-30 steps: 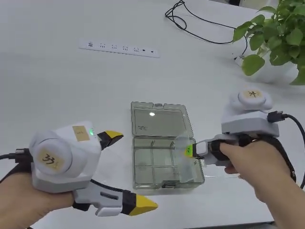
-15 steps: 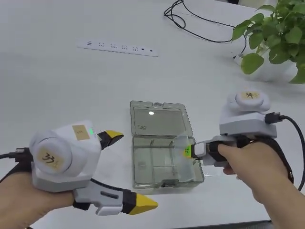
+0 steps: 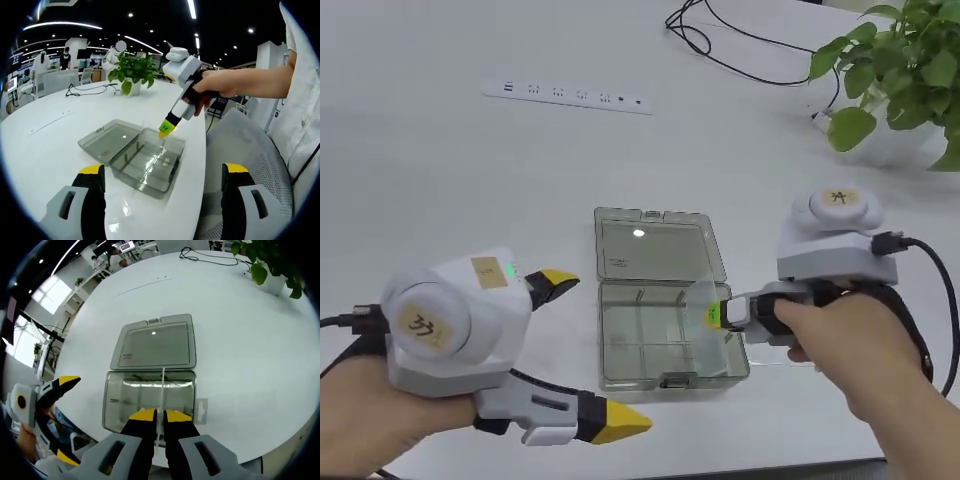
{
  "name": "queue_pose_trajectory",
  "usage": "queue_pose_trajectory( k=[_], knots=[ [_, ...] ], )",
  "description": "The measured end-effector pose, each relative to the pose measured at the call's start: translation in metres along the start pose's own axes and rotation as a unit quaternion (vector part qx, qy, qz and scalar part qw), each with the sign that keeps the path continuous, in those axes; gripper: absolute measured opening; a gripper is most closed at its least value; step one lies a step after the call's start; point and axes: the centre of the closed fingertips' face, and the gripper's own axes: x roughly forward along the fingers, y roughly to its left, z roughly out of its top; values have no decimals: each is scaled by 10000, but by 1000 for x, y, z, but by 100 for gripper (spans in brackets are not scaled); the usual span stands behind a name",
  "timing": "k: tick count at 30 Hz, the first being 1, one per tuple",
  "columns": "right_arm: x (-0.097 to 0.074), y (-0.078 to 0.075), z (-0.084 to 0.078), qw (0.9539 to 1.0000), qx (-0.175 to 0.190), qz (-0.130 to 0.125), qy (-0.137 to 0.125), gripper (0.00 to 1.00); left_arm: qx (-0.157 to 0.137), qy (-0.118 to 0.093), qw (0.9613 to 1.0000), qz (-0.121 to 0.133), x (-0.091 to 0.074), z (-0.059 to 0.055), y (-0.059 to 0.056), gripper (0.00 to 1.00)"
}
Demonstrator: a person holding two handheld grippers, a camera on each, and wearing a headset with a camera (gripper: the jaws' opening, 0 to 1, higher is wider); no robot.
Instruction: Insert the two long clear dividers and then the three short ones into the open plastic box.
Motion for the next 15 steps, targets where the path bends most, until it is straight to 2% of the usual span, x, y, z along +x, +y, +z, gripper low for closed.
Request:
queue_pose_trajectory(
  k=[15],
  knots=[
    [1, -1, 2, 10000, -96, 14, -5, 6, 12, 8, 10000, -7, 0, 0, -1, 99]
  ],
)
